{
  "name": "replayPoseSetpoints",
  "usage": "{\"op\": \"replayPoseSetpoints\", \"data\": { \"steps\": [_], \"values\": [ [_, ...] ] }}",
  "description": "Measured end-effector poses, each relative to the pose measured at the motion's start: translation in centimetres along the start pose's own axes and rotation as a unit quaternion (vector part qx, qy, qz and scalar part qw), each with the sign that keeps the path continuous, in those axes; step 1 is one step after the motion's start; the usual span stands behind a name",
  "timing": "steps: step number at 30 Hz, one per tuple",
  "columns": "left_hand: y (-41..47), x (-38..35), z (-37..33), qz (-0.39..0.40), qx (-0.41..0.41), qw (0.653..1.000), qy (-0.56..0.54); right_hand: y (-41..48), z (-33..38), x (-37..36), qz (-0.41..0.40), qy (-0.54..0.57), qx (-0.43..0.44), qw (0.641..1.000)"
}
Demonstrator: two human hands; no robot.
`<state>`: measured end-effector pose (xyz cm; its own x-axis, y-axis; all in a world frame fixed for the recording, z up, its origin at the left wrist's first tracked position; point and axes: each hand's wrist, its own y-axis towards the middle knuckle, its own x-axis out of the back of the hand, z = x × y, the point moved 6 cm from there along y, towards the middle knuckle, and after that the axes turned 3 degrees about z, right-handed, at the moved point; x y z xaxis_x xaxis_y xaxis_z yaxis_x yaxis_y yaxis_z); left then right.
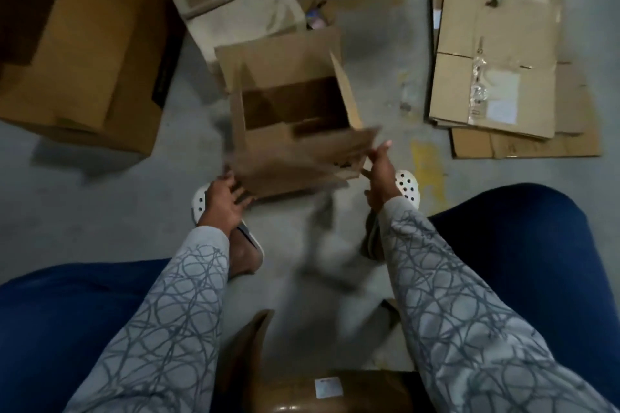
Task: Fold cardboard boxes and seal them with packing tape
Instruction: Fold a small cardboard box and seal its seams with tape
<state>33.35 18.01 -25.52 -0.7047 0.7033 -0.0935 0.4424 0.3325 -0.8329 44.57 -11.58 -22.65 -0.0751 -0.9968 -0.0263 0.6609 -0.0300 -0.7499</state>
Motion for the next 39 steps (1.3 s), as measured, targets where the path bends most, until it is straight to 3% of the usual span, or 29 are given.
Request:
{"op": "replayPoseSetpoints", "data": {
  "steps": [3,5,8,11,13,16,18,20,26,32,35,37,39],
  "values": [
    [0.3,0.2,1.3,0.021,0.032,0.999,0.011,0.0,-1.8,0.7,-0.012,0.035,-0.032,0.999],
    [0.1,-0.3,0.4,0.034,0.017,0.999,0.03,-0.2,-1.1,1.0,-0.031,0.03,0.005,0.999],
    [-1.3,-1.3,-1.6,0.02,-0.049,0.995,0.079,-0.9,1.5,1.1,-0.094,-0.041,0.133,0.986],
    [-3.2,-2.8,-3.2,0.037,-0.162,0.97,0.18,-2.1,4.2,-0.7,-0.088,-0.237,0.292,0.922],
    [-3.9,-4.7,-2.5,0.098,-0.166,0.918,0.347,-1.7,3.6,-2.7,-0.024,-0.37,0.301,0.879],
    [-3.8,-6.3,-0.5,0.139,-0.136,0.768,0.61,-1.3,0.9,-4.6,0.027,-0.591,0.213,0.778],
    [-3.4,-6.8,-0.1,0.117,-0.156,0.684,0.703,-1.8,0.2,-5.1,0.016,-0.663,0.185,0.725],
    [-3.4,-7.4,-0.4,0.084,-0.186,0.642,0.739,-2.3,0.7,-5.5,-0.005,-0.686,0.199,0.7],
    [-1.1,-8.3,-2.7,0.035,-0.215,0.641,0.736,0.2,2.3,-7.5,0.043,-0.677,0.194,0.709],
    [2.6,-8.6,-2.9,0.034,-0.241,0.642,0.727,4.9,2.1,-9.1,0.094,-0.7,0.174,0.686],
    [4.3,-7.3,-1.4,-0.019,-0.242,0.637,0.732,6.3,-1.3,-7.4,0.087,-0.711,0.177,0.675],
    [5.3,-6.0,-0.5,-0.076,-0.234,0.671,0.7,6.3,-4.7,-5.4,0.066,-0.719,0.168,0.671],
    [6.1,-5.4,0.3,-0.089,-0.218,0.697,0.677,6.0,-6.9,-4.5,0.056,-0.7,0.166,0.692]
  ]
}}
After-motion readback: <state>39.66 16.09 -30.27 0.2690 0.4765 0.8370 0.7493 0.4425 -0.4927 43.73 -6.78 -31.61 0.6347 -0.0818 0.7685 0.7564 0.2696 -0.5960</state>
